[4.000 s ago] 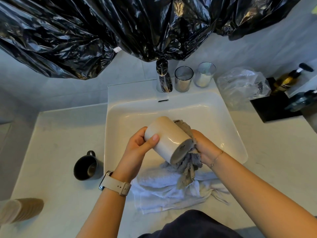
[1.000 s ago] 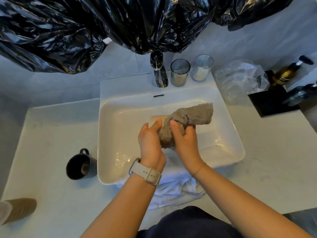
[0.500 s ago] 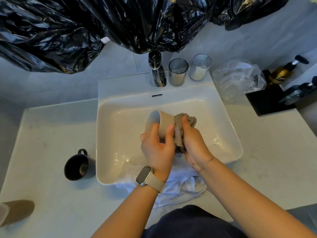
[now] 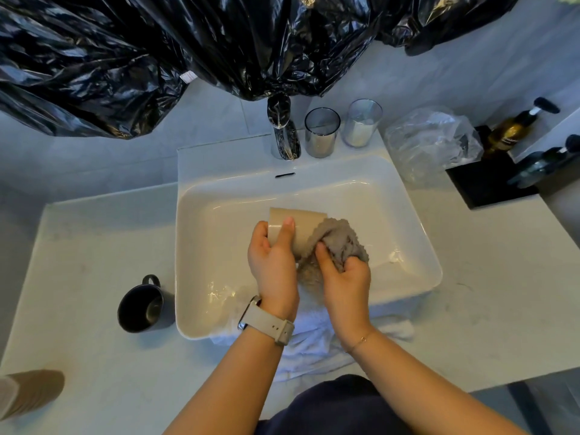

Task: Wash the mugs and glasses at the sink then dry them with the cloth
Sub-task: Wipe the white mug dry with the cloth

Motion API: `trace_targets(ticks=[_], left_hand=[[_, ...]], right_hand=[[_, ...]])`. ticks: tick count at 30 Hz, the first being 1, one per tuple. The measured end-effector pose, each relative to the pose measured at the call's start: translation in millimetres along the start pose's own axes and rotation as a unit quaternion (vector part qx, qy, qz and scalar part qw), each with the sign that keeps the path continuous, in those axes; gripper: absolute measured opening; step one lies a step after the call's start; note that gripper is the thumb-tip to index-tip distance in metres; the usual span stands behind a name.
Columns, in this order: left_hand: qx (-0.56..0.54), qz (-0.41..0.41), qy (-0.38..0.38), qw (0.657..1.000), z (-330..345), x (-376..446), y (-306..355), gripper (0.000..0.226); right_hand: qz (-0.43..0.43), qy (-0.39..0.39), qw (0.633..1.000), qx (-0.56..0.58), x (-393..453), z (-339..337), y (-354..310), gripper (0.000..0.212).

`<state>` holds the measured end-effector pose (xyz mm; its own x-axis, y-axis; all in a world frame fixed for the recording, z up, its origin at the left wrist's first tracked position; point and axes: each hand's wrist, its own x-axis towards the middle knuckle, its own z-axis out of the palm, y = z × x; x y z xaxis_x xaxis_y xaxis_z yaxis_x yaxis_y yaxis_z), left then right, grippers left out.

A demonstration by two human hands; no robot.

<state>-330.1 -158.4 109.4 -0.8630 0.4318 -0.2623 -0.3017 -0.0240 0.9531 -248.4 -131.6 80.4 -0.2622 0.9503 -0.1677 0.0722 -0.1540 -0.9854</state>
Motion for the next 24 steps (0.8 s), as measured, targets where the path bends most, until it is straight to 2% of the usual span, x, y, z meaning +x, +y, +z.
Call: trace_targets(ticks=[2,3,5,7,10,11,12,14,16,19,21,22,24], left_hand=[[-0.025,-0.026,0.009,0.999,-1.4,2.0,-3.1,0.017],[-0.039,-0.040,0.006,0.998,-0.7,-0.4,-5.6,0.012],[-0.068,-0.067,0.010,0.995,1.7,-7.1,-11.0,0.005],[-0.080,-0.086,0.043,0.992,1.4,-8.9,-13.4,0.005],[-0.093,-0.098,0.094,0.986,-8.1,3.8,-11.0,0.007],[-0.089,-0.102,0.108,0.985,-13.5,9.5,-9.9,0.008],[-0.085,-0.103,0.112,0.985,-18.4,14.0,-8.7,0.010],[-0.082,-0.094,0.087,0.988,-25.6,16.9,-7.1,0.009],[-0.070,-0.070,0.045,0.994,-27.3,12.3,-6.4,0.010],[-0.002,0.036,0.005,0.999,-28.2,6.1,-8.5,0.026],[0.046,0.094,-0.002,0.994,-30.5,7.0,-12.0,0.033],[0.064,0.111,-0.006,0.992,-31.6,7.0,-13.8,0.033],[0.098,0.129,-0.019,0.987,-32.9,2.9,-19.0,0.026]], right_hand=[[-0.024,0.025,0.999,-0.013,3.6,-1.6,-0.4,0.018],[-0.026,0.021,0.999,-0.010,8.2,-1.0,-2.8,0.015],[-0.025,-0.021,0.999,0.001,19.0,4.8,-8.2,0.005],[-0.021,-0.051,0.998,-0.016,23.8,11.2,-10.8,0.018],[-0.039,-0.060,0.996,-0.045,21.8,10.9,-4.4,0.005],[-0.051,-0.066,0.995,-0.048,19.7,8.5,0.3,0.009],[-0.062,-0.078,0.994,-0.049,17.8,6.9,4.4,0.014],[-0.065,-0.119,0.989,-0.057,16.5,7.5,7.2,0.011],[-0.023,-0.184,0.982,-0.040,18.8,12.4,0.5,0.012],[0.080,-0.265,0.961,0.011,32.3,16.5,-13.5,0.042],[0.145,-0.288,0.946,0.017,40.0,18.3,-16.5,0.065],[0.176,-0.290,0.940,0.021,41.6,19.8,-17.5,0.070],[0.251,-0.267,0.929,0.054,45.7,23.4,-18.7,0.060]])
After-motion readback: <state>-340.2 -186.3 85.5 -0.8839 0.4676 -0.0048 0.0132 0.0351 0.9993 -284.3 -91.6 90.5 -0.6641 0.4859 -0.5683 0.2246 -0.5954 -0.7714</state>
